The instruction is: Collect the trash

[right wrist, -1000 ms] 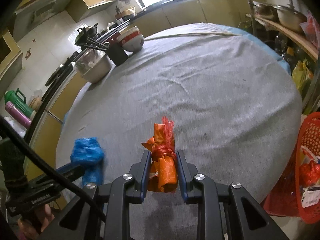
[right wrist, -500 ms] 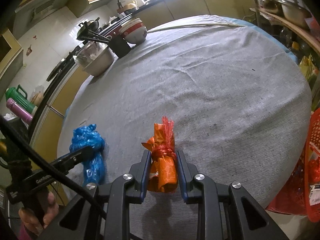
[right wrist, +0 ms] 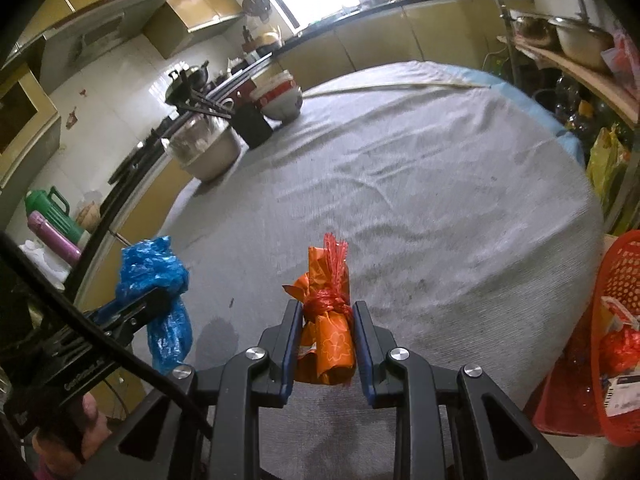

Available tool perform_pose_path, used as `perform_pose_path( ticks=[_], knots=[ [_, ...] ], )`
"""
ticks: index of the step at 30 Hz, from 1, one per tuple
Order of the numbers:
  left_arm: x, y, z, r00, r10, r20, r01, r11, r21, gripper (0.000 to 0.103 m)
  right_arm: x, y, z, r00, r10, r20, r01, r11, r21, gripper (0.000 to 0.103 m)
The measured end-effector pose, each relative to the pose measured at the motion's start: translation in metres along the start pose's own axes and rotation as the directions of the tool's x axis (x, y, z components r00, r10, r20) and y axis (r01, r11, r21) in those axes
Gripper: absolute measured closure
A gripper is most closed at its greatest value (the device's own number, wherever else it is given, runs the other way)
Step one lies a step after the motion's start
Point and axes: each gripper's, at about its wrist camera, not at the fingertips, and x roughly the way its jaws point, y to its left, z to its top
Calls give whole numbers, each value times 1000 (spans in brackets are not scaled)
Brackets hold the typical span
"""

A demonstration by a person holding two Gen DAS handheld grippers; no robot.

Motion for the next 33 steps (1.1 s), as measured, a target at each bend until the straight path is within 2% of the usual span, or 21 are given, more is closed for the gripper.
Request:
perform_pose_path(
  ticks=[19, 33],
  knots=[
    [-34, -52, 10, 997, 3, 76, -12, 993, 118, 47, -62, -32, -4, 994, -4, 106, -2, 998, 56, 76],
    [-36, -94, 14, 997, -18, 79, 1, 979, 204, 47, -97, -68, -6, 985, -30, 172, 10, 994, 113, 76]
  ],
)
